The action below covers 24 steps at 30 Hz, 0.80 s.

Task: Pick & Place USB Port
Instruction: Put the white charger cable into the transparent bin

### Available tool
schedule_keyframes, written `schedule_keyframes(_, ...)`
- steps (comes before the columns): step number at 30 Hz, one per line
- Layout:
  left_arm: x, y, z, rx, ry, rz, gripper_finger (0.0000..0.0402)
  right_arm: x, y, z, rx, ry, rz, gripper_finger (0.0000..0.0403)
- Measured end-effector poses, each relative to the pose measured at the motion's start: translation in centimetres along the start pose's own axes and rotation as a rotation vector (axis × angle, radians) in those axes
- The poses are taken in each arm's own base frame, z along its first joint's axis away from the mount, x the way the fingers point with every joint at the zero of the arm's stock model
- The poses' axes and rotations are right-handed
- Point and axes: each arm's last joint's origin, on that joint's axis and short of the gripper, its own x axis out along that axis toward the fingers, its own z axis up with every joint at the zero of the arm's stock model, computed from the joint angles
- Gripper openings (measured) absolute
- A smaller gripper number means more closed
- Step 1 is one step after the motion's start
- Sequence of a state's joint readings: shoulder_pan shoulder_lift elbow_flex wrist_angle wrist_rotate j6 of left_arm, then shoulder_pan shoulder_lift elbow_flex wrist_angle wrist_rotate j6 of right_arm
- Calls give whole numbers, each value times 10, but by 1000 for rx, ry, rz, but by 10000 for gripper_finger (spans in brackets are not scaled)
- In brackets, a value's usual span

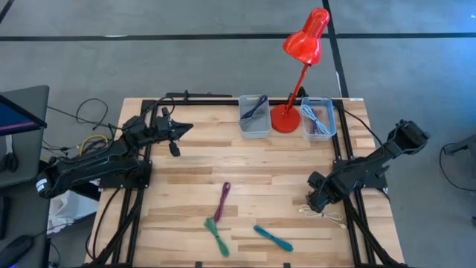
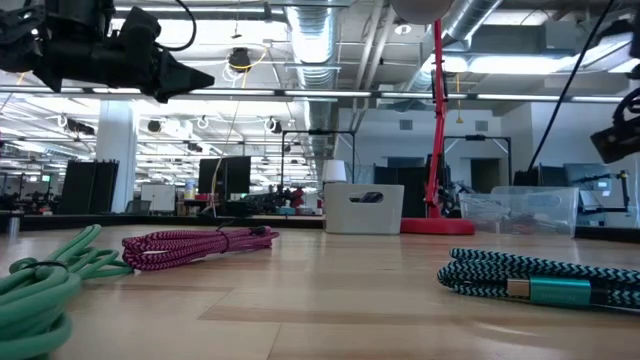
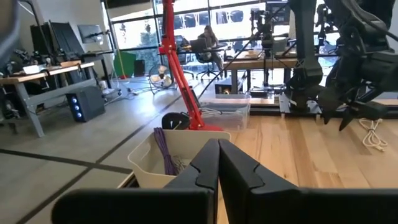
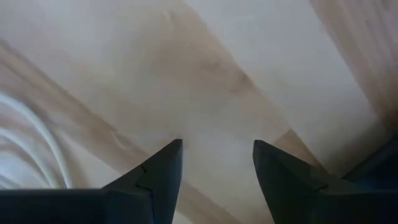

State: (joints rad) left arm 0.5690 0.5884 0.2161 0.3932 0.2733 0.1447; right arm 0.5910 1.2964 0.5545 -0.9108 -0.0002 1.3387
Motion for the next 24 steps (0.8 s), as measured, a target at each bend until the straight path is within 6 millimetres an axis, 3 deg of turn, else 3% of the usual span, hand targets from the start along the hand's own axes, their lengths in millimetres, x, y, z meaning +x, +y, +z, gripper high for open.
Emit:
schedule_keyframes(7,0,0,0,-3,-2,0,11,0,-4,7,39,16,-14,172)
schedule_keyframes(14,0,0,0,-3,-4,1,7,-1,5,4,11,215,126,165)
schedule_keyframes(19,0,0,0,-3,-4,0,8,-4,21,5,6,195,279,169)
schedule_keyframes(24,0,0,0,-5,2,-1,10,-5,26,5,42,169,322,169)
